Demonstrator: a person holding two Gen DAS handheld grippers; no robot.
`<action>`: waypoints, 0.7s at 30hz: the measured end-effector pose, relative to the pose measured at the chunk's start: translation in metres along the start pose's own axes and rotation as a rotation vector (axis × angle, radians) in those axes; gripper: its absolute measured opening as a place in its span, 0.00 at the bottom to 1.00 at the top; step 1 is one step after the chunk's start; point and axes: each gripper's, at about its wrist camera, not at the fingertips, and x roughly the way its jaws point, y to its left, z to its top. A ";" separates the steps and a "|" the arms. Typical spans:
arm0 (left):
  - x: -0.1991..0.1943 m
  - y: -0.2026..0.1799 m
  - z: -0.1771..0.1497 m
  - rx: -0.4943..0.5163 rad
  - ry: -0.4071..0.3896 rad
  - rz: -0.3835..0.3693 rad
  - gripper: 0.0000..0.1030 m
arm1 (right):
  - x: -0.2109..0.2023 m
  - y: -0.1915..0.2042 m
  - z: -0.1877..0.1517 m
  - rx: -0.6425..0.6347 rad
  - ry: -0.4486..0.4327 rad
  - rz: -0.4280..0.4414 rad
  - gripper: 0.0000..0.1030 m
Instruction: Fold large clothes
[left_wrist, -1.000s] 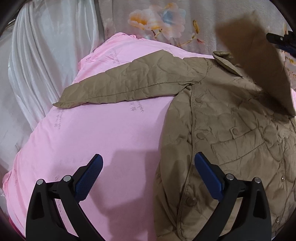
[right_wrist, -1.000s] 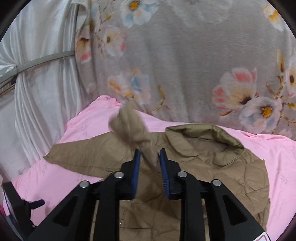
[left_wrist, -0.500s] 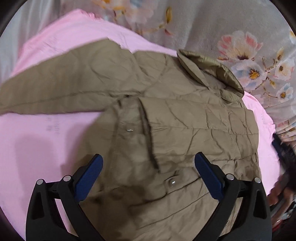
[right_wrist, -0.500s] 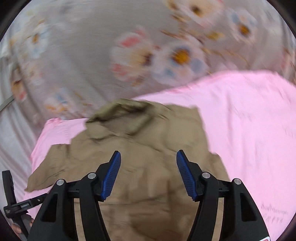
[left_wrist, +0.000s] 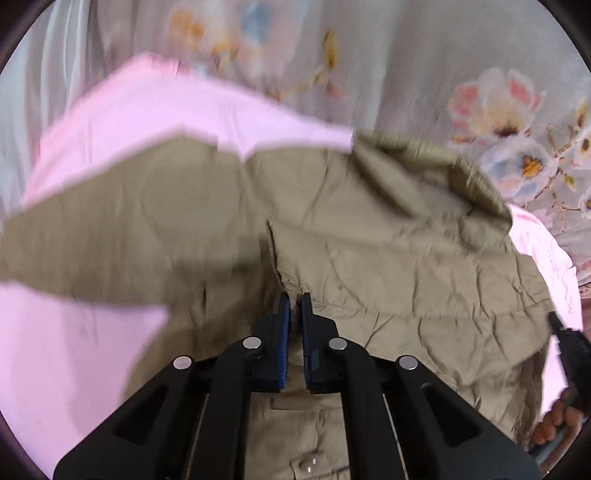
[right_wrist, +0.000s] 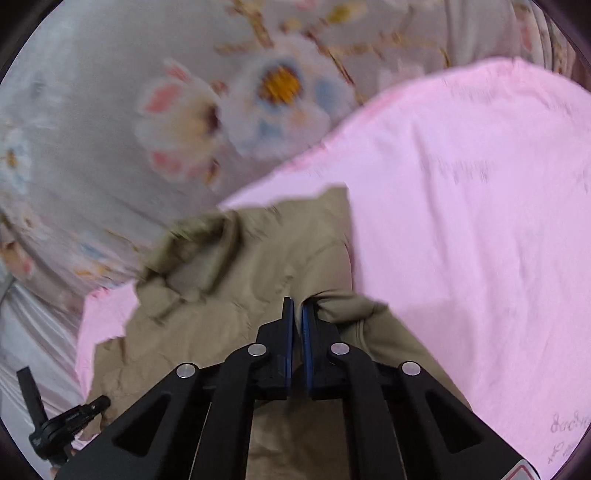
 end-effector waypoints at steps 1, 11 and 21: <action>-0.006 -0.004 0.005 0.029 -0.050 0.023 0.04 | -0.008 0.007 0.000 -0.029 -0.031 0.005 0.04; 0.054 -0.012 -0.034 0.177 -0.048 0.229 0.07 | 0.055 0.016 -0.037 -0.250 0.165 -0.248 0.05; 0.023 -0.006 -0.070 0.203 -0.025 0.244 0.07 | 0.020 0.001 -0.065 -0.216 0.184 -0.223 0.03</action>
